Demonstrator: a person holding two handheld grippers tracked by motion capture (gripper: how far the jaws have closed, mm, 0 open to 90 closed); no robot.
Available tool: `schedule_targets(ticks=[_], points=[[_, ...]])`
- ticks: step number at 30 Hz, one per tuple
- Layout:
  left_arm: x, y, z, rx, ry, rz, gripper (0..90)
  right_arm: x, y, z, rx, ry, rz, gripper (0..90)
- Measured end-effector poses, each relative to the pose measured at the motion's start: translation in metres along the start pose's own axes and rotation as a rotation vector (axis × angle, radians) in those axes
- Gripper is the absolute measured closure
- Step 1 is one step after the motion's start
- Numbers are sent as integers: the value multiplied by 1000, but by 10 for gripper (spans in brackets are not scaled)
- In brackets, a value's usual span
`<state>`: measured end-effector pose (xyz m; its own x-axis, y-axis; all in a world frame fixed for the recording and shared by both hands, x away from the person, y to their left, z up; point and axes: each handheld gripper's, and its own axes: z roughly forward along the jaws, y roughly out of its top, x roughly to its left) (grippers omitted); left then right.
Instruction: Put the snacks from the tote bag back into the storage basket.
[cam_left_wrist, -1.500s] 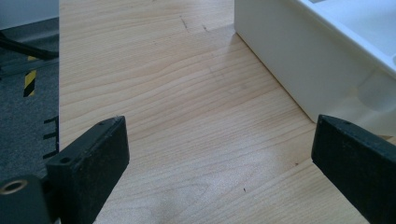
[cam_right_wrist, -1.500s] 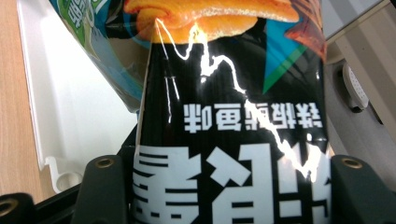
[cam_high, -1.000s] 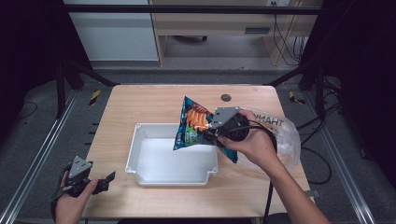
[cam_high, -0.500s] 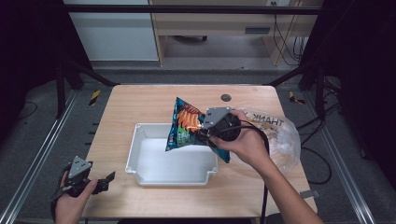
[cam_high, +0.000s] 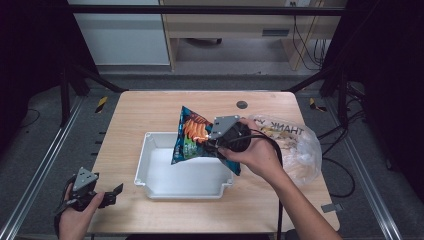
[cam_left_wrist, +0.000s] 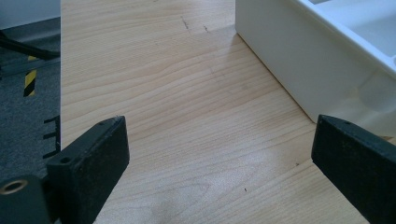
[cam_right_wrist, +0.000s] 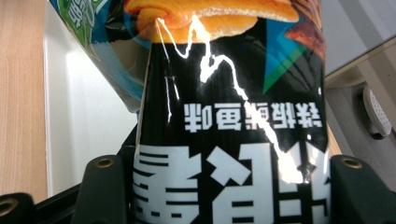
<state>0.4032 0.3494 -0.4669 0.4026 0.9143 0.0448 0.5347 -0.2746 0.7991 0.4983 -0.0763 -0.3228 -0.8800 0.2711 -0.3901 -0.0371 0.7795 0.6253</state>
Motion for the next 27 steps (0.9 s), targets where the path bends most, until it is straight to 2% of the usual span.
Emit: schedule_targets(ticks=[27], points=[[0,0,-1,-2,-1,-2,40,11,22,25,9,44,-41,404]])
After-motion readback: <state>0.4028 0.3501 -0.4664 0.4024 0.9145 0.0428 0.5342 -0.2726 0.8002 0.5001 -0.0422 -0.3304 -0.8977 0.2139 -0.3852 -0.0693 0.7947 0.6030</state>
